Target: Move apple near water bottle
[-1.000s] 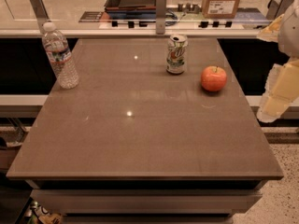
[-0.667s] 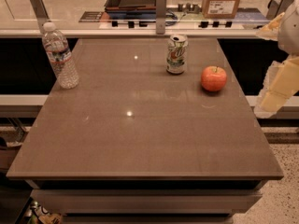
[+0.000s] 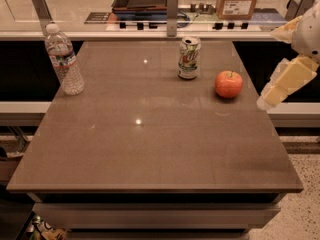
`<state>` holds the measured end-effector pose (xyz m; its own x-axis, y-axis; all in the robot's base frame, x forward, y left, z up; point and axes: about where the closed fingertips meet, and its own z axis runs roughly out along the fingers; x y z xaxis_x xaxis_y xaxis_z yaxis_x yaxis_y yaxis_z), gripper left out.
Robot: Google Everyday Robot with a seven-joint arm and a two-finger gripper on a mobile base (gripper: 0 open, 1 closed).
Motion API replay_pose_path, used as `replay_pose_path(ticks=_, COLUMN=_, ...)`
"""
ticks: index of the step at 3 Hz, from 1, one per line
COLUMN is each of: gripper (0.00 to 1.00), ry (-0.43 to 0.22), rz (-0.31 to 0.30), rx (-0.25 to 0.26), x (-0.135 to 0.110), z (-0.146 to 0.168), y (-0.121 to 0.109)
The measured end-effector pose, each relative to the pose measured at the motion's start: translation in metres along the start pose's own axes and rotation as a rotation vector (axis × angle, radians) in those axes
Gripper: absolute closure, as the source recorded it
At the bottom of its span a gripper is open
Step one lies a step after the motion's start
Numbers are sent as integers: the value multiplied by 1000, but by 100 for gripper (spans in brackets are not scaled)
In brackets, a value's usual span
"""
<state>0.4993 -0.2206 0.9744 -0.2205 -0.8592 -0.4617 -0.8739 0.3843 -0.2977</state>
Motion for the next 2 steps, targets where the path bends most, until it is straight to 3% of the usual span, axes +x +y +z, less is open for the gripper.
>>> replay_pose_path(ticks=2, gripper=0, ry=-146, rz=171, rx=78, x=26, z=40, y=-24)
